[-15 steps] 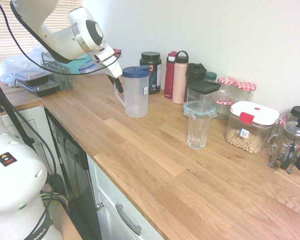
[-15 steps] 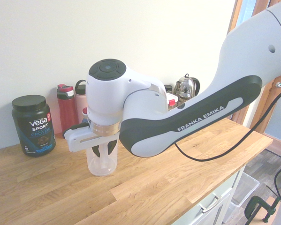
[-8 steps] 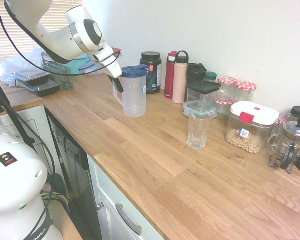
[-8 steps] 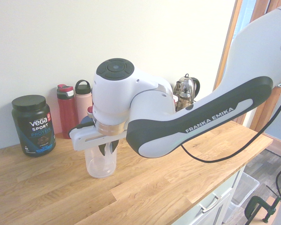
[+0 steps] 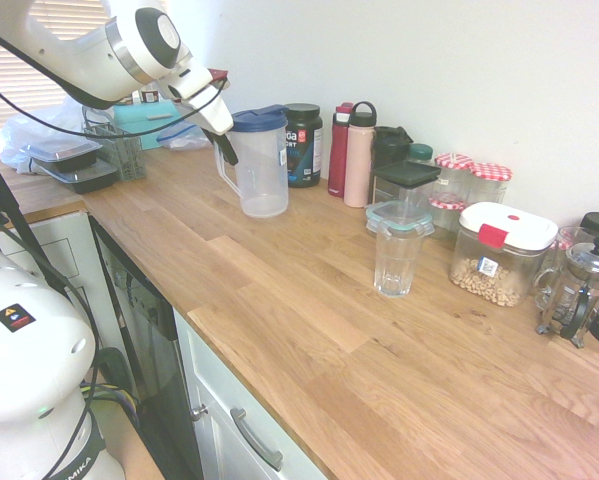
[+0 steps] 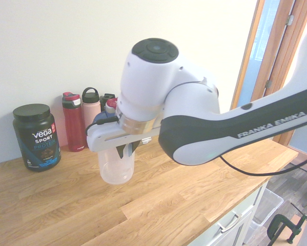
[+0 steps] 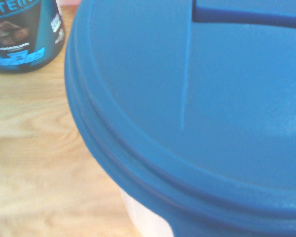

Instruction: Pour me some water

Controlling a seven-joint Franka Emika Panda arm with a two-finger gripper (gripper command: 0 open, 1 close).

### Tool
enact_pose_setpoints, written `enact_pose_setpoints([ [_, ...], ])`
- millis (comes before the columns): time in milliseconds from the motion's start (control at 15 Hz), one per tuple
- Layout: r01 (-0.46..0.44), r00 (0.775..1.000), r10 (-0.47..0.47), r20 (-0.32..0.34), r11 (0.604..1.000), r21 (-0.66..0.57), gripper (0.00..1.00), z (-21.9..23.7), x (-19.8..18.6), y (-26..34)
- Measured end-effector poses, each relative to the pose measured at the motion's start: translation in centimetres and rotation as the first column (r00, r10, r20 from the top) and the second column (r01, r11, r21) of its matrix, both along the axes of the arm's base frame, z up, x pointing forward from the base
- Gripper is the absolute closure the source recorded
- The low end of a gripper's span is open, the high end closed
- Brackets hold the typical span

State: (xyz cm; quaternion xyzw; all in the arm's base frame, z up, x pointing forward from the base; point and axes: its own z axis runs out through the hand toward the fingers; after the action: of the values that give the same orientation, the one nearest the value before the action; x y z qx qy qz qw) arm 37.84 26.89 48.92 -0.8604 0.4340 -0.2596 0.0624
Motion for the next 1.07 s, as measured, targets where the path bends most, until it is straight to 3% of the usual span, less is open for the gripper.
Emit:
enact_pose_setpoints([
  [200, -0.133, 0.989, 0.129, -0.078, 0.99, -0.047, 1.0, 1.1, -2.8, -4.1],
  [333, -0.242, 0.965, 0.234, -0.117, 0.969, -0.054, 1.0, 2.4, -4.7, -7.8],
  [667, -0.399, 0.908, 0.39, -0.151, 0.916, -0.037, 1.0, 4.8, -8.7, -18.0],
  [800, -0.448, 0.883, 0.44, -0.162, 0.894, -0.014, 1.0, 5.1, -10.1, -21.3],
  [1067, -0.468, 0.865, 0.461, -0.198, 0.884, 0.011, 1.0, 4.5, -11.9, -27.3],
])
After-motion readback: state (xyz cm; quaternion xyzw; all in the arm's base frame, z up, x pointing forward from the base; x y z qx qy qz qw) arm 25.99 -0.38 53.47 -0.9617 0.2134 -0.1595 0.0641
